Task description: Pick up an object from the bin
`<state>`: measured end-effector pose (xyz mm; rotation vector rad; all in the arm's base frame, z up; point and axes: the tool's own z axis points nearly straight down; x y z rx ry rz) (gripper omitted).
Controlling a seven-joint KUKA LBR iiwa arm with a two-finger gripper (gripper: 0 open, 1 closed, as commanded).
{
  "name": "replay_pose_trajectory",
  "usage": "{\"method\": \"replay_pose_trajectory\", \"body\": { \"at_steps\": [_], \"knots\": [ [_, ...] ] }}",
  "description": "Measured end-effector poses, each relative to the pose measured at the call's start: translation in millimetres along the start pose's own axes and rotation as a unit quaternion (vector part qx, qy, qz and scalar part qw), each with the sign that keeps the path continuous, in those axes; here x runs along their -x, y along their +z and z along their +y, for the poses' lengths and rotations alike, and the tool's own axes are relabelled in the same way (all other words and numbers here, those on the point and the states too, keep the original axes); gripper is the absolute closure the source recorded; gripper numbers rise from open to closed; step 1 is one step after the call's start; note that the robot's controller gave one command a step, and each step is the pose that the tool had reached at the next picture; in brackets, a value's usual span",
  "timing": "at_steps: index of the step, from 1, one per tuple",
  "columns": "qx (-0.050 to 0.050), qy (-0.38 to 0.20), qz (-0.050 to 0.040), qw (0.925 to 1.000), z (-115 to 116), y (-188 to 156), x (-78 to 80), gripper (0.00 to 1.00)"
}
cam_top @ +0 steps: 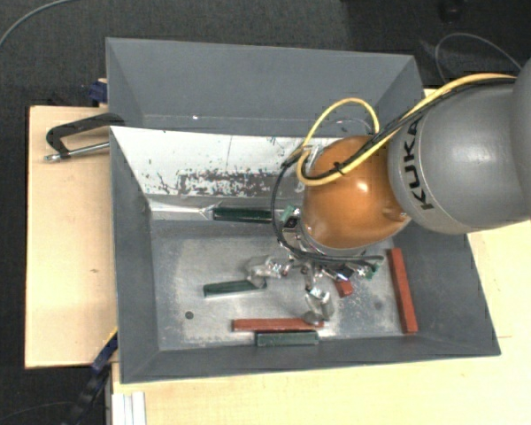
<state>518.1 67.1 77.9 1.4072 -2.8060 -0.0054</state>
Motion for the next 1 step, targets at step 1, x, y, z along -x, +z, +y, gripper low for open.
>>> {"method": "replay_pose_trajectory", "body": {
  "at_steps": [1],
  "knots": [
    [-0.003, -0.001, -0.0064, 1.0000, 43.0, 6.8, 85.5, 0.00]
  ]
}}
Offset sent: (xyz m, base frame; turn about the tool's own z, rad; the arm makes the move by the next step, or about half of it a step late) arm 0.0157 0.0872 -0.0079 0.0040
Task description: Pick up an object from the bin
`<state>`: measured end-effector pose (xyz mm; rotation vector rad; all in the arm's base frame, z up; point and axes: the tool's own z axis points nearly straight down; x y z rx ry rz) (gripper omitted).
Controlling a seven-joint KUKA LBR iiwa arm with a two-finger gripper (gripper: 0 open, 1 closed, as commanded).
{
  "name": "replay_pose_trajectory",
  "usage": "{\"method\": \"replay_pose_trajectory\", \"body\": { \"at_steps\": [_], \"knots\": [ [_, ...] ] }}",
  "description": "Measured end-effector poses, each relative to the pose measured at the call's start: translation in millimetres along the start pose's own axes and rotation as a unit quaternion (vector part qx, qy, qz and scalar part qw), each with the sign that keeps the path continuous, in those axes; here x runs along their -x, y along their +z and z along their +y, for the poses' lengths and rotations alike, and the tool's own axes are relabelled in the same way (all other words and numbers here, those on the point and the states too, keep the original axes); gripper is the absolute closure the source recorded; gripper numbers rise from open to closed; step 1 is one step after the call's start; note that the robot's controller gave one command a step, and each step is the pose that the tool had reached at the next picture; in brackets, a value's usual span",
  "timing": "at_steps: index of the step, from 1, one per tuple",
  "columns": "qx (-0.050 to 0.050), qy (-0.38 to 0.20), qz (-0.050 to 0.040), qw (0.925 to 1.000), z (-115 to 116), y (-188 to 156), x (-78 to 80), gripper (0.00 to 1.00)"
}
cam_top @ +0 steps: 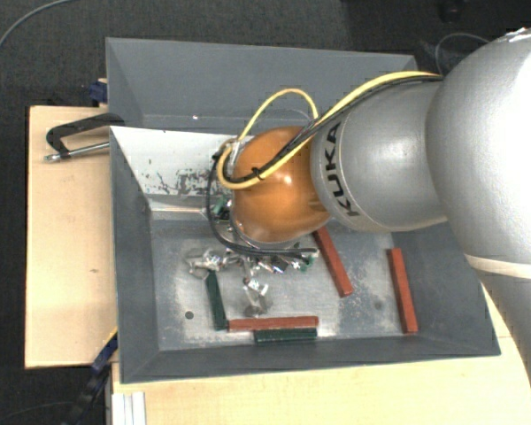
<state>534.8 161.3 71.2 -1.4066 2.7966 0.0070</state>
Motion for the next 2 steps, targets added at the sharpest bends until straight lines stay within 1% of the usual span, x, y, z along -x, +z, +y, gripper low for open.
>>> {"method": "replay_pose_trajectory", "body": {
  "at_steps": [1, 2],
  "knots": [
    [0.000, 0.003, 0.0026, 1.0000, -3.0, 0.6, -4.0, 1.00],
    [-0.004, -0.015, -0.0008, 0.9999, -20.7, -143.2, 5.8, 1.00]
  ]
}}
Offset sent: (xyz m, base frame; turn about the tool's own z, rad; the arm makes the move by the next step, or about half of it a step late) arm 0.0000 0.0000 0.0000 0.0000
